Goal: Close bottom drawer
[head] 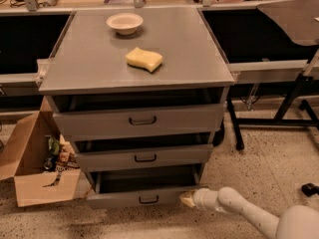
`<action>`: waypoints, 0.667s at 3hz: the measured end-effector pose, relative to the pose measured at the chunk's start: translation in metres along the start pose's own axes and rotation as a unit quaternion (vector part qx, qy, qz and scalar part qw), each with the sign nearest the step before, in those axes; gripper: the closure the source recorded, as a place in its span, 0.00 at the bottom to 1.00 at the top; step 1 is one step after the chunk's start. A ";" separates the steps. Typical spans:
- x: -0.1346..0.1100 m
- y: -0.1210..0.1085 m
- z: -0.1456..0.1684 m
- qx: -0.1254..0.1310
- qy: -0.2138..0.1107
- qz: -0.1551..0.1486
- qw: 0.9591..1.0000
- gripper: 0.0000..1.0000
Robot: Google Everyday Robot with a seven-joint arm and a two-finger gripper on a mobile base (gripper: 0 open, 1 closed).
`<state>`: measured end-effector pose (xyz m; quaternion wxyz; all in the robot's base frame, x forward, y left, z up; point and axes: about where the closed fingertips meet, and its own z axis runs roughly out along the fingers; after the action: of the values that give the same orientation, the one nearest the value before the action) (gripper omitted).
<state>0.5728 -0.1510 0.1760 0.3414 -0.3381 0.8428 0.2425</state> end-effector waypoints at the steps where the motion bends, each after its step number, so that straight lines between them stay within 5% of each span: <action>1: -0.027 -0.001 0.020 0.021 -0.058 0.068 0.996 1.00; 2: -0.034 -0.016 0.025 0.039 -0.077 0.090 0.992 1.00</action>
Offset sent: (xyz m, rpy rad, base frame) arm 0.0777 0.0059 0.0069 0.2004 -0.0436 -0.3352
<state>0.6134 -0.1320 0.1824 0.3946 -0.2280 0.8499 0.2644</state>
